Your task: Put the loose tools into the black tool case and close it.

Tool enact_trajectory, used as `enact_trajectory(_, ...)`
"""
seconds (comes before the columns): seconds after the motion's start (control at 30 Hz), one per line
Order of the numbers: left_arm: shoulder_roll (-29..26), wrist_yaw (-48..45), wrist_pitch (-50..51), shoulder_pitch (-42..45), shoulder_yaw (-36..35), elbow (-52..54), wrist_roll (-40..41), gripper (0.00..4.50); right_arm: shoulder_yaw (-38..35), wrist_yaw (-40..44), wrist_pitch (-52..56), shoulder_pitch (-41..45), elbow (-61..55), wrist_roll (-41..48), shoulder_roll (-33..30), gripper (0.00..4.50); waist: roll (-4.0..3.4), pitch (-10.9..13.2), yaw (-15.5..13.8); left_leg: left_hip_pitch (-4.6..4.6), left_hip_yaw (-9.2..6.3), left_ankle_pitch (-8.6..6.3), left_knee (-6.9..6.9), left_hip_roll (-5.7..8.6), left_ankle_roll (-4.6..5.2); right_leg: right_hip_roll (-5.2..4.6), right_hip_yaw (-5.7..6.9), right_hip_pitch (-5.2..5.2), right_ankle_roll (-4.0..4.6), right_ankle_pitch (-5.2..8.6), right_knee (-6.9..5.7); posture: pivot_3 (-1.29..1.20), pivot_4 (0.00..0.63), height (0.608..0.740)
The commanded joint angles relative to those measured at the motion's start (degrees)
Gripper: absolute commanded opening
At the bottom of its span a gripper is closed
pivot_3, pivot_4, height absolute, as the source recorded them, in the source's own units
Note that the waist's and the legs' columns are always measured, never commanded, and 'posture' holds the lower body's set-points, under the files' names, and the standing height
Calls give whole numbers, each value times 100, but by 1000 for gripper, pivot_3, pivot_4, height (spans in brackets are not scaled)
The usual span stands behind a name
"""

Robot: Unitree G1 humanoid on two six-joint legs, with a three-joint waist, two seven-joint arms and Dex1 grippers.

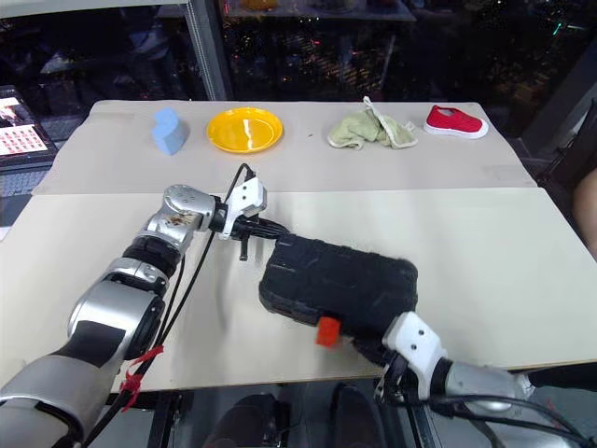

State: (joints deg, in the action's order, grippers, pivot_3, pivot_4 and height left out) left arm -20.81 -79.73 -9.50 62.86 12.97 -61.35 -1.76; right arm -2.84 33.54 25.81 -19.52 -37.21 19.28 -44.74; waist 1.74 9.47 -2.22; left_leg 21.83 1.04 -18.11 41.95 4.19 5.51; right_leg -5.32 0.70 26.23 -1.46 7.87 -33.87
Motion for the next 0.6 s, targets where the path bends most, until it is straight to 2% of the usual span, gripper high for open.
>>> enact_trajectory(0.03,-113,-1097,244,-292,168,827,193,7,-735,-498,-128,652,486,-246,200,0,-2,1,11,1,-1,2,5,0,-2,3,0,1,4,-4,-1,0,150,740)
enact_trajectory(0.17,-312,-1245,607,-686,221,1626,357,7,-923,-474,-92,796,684,-316,266,0,-19,-5,5,-3,-4,21,1,-1,-35,7,-2,5,9,-3,-13,0,150,740)
enact_trajectory(0.3,-328,-1059,855,-515,-5,1863,434,7,-1402,-227,152,601,484,-75,167,0,-21,-5,-11,20,-17,25,-1,-3,-41,13,4,17,16,1,-13,0,150,740)
enact_trajectory(0.47,-2,-1090,1947,99,-267,2219,970,7,-2237,32,602,242,-19,550,197,0,-21,-5,-28,25,-18,19,8,3,-28,13,10,6,-1,-9,-10,0,150,740)
enact_trajectory(0.57,263,-1198,2188,83,-66,2730,1092,7,-2460,6,869,130,-276,841,285,0,-31,-11,-5,17,-17,13,8,4,-17,13,9,-4,-7,-8,-9,0,150,740)
enact_trajectory(0.6,389,-1229,1895,-114,219,2929,925,7,-2395,-40,911,70,-379,859,352,0,-33,-12,1,13,-17,12,8,4,-16,13,8,-7,-7,-7,-10,0,150,740)
